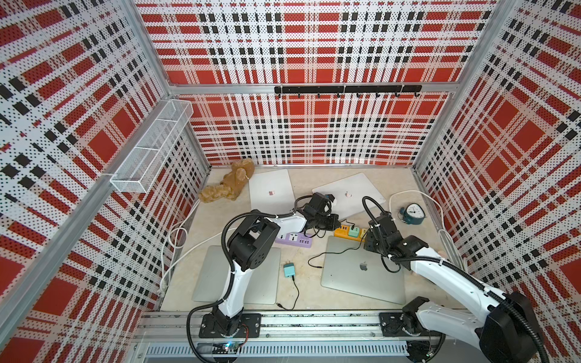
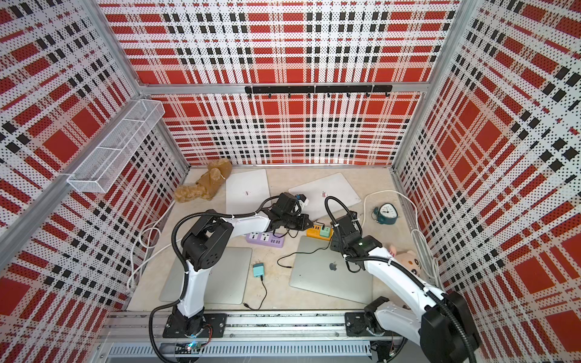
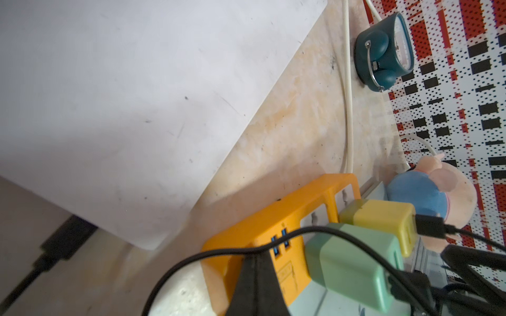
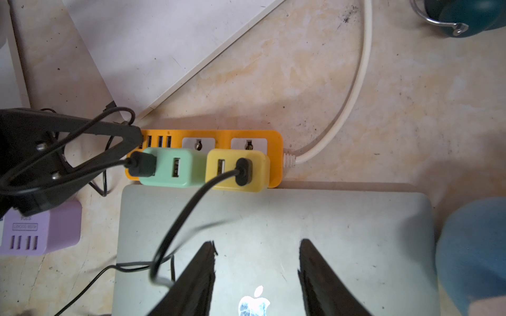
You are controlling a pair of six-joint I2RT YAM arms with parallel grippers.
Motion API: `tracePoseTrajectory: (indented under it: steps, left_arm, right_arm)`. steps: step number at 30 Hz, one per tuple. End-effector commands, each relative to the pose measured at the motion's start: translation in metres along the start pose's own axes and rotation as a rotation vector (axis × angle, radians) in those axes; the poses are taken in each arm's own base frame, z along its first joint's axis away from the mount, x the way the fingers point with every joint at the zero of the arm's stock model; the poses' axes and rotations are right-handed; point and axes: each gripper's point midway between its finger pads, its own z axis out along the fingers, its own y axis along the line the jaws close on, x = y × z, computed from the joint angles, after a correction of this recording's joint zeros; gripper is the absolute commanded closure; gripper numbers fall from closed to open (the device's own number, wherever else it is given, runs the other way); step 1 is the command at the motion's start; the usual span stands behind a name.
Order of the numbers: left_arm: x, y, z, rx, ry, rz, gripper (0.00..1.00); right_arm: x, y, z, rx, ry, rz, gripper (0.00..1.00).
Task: Unplug the laptop charger
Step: Remove the plug from the socket.
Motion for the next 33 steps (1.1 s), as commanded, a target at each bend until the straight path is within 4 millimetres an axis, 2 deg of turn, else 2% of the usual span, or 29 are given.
tracePoseTrajectory:
  steps: [1,23,27,33]
  left_arm:
    - [0.026,0.029,0.006,-0.086,0.081,-0.035,1.00]
    - [0.031,0.030,0.005,-0.095,0.094,-0.049,1.00]
    - [0.032,0.031,0.005,-0.098,0.099,-0.051,1.00]
    - [0.033,0.032,0.004,-0.101,0.104,-0.050,1.00]
  right_arm:
    - [-0.006,-0.001,0.002,0.006,-0.030,0.006,0.46]
    - [-0.014,0.005,0.008,0.008,-0.043,-0.020,0.43]
    - [-0.014,0.002,0.013,0.040,-0.038,-0.023,0.42]
    - [-0.019,0.010,0.018,0.016,-0.056,-0.031,0.42]
